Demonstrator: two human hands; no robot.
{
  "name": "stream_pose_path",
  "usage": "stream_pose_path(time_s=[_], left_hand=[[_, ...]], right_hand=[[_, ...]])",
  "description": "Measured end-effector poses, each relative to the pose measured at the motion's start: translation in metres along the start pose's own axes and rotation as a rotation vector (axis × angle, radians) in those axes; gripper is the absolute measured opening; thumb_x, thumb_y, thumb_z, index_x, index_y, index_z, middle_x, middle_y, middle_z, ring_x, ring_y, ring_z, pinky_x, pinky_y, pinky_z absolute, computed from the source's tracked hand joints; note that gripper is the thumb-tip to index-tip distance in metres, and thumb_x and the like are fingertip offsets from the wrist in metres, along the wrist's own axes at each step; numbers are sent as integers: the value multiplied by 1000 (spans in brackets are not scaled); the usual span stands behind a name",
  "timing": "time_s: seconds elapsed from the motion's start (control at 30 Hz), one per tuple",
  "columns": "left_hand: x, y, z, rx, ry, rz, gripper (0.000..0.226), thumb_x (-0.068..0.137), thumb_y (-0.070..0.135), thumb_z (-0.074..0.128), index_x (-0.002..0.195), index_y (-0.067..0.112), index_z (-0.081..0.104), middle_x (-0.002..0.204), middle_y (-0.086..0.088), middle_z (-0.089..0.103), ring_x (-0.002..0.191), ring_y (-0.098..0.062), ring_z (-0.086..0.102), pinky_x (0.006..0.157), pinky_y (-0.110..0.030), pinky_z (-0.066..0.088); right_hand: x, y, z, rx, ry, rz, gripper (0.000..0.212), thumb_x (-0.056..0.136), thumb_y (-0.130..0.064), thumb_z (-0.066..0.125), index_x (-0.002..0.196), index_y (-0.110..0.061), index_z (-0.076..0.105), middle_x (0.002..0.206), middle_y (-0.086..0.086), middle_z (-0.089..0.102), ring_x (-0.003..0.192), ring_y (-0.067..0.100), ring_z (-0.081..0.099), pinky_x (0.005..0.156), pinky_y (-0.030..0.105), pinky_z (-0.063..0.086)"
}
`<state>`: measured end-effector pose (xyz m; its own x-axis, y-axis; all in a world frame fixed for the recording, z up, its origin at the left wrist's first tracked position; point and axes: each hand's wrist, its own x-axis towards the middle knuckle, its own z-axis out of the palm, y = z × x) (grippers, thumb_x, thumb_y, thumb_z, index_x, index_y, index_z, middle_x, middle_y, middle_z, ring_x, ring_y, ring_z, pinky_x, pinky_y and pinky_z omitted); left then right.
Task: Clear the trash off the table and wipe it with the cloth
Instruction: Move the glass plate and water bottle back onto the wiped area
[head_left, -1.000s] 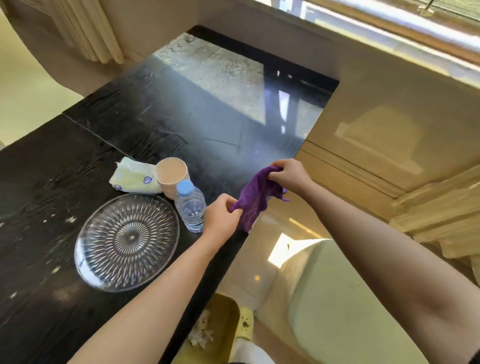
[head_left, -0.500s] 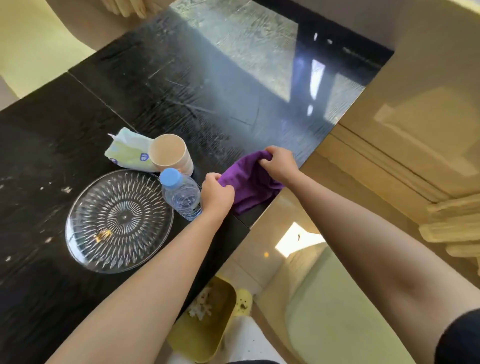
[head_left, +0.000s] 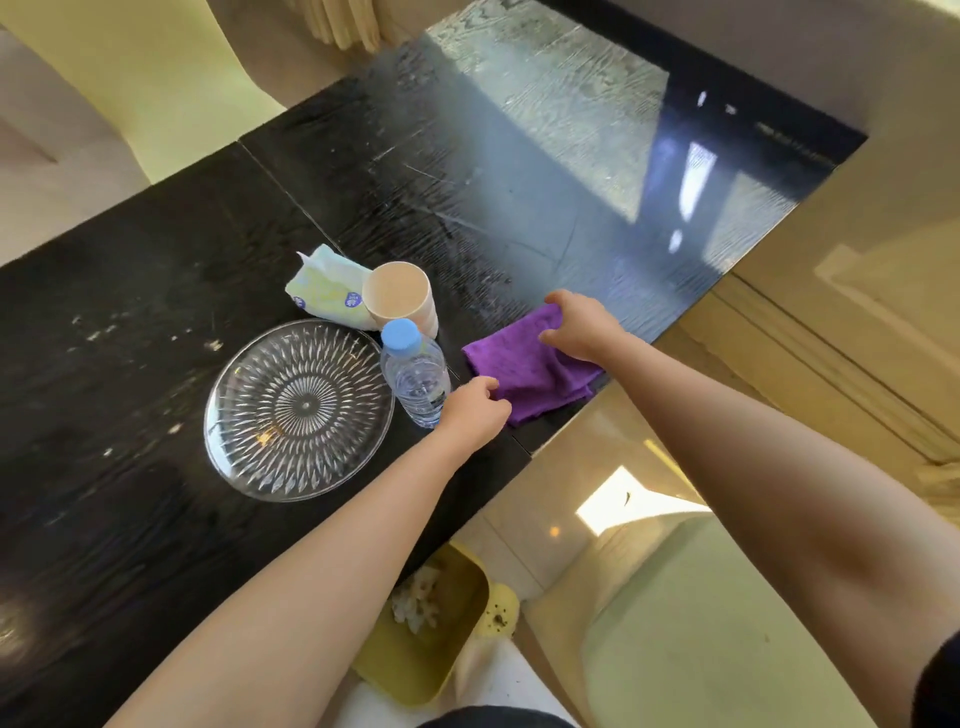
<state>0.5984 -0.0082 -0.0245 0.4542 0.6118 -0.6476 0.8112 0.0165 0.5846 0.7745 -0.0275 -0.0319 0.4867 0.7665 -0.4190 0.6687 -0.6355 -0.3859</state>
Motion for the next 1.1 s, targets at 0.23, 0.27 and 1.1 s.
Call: stream_pose_path(time_s=[0.23,0.27,1.1], left_hand=[[-30,-51,-47,-122,-142,-145,33,93,18,50,125,13,56,112,-5,57,107,-19,57,86,-36,52],[-33,-62,-54,-146,-102,-167,32,92,17,51,123,12,57,109,-5,58,103,-19,58,84,-35,52],[-3,-229,-169,-155,627,-508,48,84,14,59,129,-1,49,134,-21,49,117,-37,52,91,-39,46]], right_hand=[[-26,-52,0,87,-251,-248,67,83,-21,69,143,-18,38,143,7,48,127,23,50,108,31,37],[-29,-59,3,108,-292,-278,72,82,-21,71,144,-20,35,145,5,46,130,21,48,109,30,36],[-72,-118,70,496,-92,-289,74,77,-27,77,135,-21,31,121,-8,52,109,12,57,96,32,49]])
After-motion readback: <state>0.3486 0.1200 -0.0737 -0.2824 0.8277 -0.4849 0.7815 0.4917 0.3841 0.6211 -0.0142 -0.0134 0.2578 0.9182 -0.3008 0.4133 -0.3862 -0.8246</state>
